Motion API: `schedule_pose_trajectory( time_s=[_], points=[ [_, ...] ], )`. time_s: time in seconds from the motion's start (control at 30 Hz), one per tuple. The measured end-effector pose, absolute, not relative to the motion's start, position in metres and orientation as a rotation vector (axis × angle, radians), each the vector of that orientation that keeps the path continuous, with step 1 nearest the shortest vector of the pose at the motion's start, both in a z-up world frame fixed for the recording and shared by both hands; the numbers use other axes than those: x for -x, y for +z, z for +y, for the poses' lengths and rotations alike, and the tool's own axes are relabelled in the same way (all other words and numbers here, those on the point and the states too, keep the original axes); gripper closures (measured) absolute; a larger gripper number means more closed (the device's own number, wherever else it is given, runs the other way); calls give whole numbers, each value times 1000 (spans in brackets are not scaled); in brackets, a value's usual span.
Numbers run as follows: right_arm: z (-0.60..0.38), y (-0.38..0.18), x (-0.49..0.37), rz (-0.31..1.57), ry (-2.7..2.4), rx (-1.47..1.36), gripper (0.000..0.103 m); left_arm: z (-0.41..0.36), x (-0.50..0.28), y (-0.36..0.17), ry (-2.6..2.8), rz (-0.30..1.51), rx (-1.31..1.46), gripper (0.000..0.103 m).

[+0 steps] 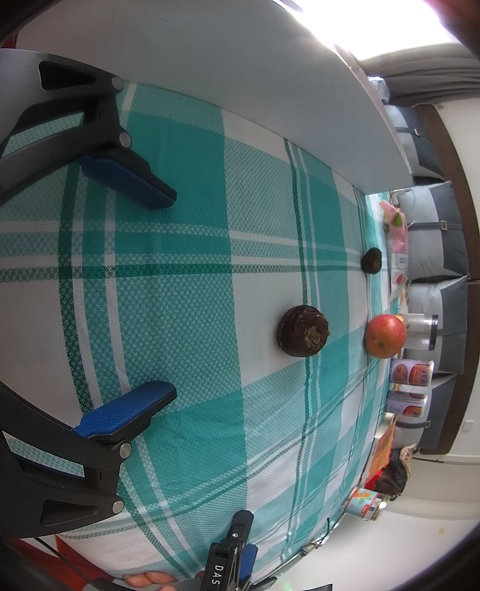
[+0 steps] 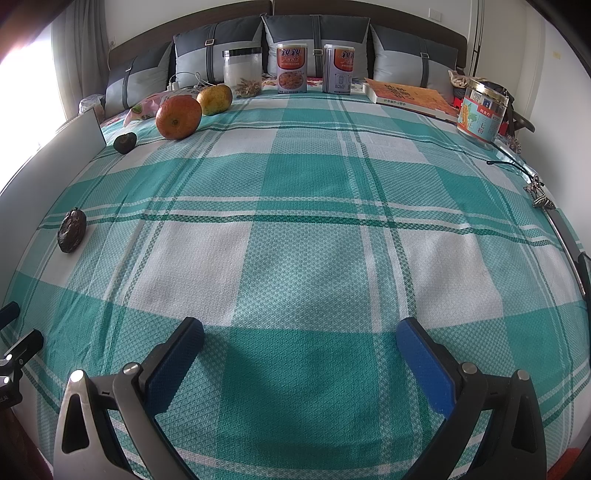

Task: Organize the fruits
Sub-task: 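Close the left tool around the dark brown passion fruit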

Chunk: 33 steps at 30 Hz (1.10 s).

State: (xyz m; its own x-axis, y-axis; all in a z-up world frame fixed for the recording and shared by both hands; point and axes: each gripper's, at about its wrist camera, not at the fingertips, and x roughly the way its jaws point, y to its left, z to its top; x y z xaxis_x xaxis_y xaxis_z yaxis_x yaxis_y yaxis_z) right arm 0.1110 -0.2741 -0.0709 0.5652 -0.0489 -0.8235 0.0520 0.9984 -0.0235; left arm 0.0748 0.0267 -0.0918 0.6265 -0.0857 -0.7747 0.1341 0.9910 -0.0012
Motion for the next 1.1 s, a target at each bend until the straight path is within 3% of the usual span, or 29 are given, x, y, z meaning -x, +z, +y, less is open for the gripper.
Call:
schedule_pose_trajectory(
  time_s=[0.23,0.5,0.83,0.9,0.97,1.0,1.1],
  points=[
    [-274,-71,-111,968,-58,-2,0,33,-77,-87,-165,922,-39,8],
    [-274,-71,-111,968,-58,-3,0,56,-77,-75,-261,920,187,8],
    [-274,-71,-111,968,-57,-3,0,7,-177,-72,-198,981,66,10],
    [-274,-71,-111,967,-56,-3,0,7,-194,-79,-160,997,82,18],
    [-274,-71,-111,968,-57,-4,0,7,-197,-80,-140,980,60,55],
    [-274,-71,-111,968,-56,-4,0,8,-196,-79,-160,971,49,61],
    [-274,-71,-110,967,-55,-4,0,20,-186,-72,-158,953,44,62]
  ],
)
